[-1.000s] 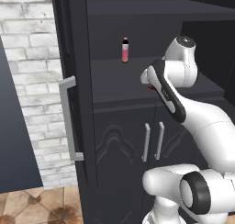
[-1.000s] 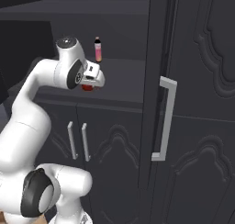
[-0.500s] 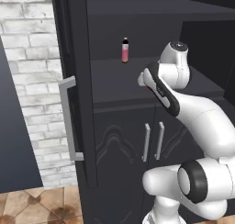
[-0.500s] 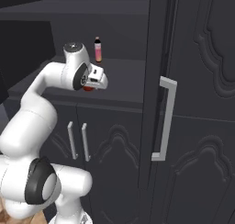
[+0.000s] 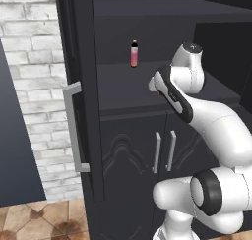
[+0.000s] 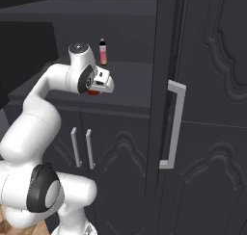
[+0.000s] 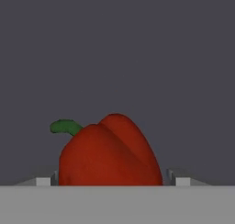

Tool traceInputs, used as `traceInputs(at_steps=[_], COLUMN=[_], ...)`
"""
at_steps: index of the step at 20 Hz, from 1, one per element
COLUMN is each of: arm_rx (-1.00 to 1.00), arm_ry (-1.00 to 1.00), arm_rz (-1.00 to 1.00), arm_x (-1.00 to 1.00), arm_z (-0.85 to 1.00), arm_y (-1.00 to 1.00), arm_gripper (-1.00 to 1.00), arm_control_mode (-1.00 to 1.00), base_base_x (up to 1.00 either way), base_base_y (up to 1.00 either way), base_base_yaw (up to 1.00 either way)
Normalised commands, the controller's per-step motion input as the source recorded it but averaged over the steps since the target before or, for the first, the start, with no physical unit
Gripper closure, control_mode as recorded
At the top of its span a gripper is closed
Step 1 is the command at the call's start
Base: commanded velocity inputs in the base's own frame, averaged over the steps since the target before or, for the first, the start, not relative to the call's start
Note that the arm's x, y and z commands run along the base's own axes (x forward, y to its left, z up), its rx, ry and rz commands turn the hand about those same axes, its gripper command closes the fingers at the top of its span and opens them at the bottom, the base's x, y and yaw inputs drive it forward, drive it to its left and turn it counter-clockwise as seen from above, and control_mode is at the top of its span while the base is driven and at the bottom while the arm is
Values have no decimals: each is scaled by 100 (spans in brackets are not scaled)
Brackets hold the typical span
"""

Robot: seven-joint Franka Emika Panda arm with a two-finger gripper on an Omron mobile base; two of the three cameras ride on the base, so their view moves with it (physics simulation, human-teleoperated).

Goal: Pick the bell pepper from the cabinet and place it in the bowl. Then pick the bowl and place it in the sink. Then turn on the sink facuet.

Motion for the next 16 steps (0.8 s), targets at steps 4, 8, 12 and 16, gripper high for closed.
traceInputs(at_steps=[4, 8, 12, 16], arm_rx=[0, 0, 0, 0], arm_ry=[0, -1, -4, -1], arm_rz=[0, 1, 1, 2], arm_x=[0, -7, -67, -93], arm_z=[-13, -1, 10, 19], arm_y=[0, 0, 0, 0], arm_gripper=[100, 100, 100, 100], arm_control_mode=[-100, -100, -100, -100], base_base_x=[0, 0, 0, 0], base_base_y=[0, 0, 0, 0], base_base_yaw=[0, 0, 0, 0])
